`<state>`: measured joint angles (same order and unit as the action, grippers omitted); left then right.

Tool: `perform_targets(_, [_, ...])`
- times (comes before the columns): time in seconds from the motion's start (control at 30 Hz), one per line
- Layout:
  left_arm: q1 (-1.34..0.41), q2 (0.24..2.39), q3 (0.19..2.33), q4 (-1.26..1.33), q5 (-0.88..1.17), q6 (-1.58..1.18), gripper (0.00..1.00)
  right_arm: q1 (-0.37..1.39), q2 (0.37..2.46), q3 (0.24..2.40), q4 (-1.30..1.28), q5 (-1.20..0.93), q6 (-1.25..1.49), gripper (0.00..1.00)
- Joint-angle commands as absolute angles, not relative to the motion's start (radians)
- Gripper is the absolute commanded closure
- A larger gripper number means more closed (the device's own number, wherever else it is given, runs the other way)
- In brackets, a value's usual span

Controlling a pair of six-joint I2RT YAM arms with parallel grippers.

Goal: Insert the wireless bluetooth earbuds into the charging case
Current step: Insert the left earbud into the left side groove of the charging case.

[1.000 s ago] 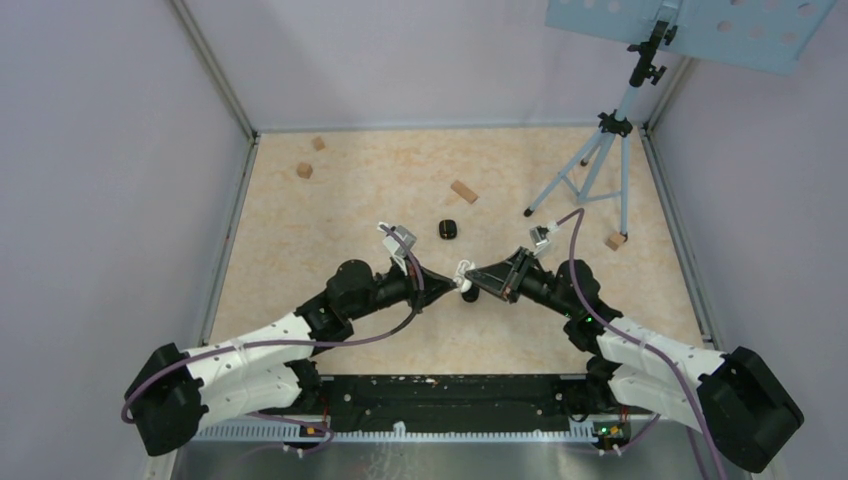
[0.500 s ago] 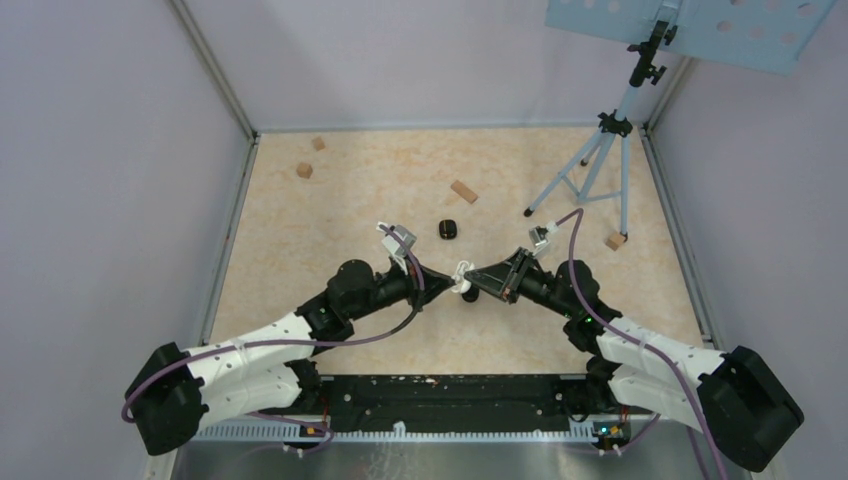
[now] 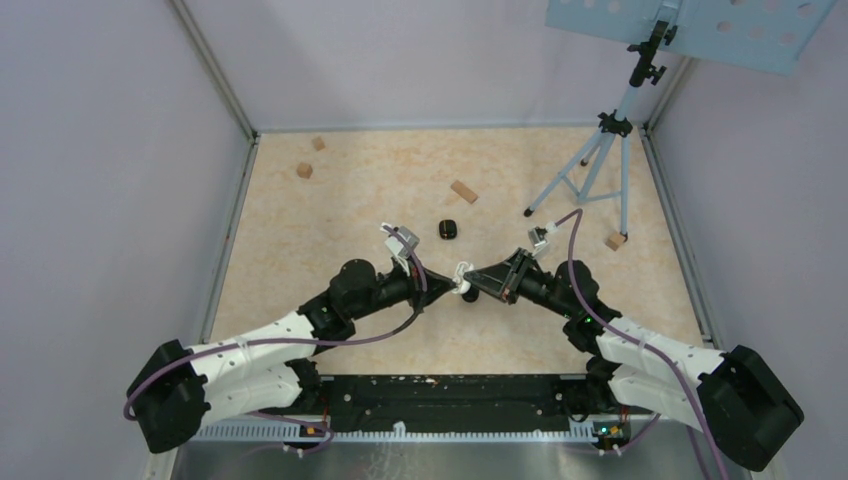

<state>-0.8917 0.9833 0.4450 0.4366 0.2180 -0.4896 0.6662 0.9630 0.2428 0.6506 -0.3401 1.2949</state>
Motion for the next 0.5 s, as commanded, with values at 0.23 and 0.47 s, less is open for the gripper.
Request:
perform_targets(0.23, [-0.893, 1.009, 0.499, 0.379, 0.231, -0.451, 0.77, 0.68, 0.963, 0.265, 0.717, -0.33, 1.303, 1.0])
perform_targets(0.47, [-0.893, 0.959, 0.549, 0.288, 0.189, -0.426, 0.55, 0.679, 0.961, 0.259, 0.712, -0.328, 1.301, 1.0])
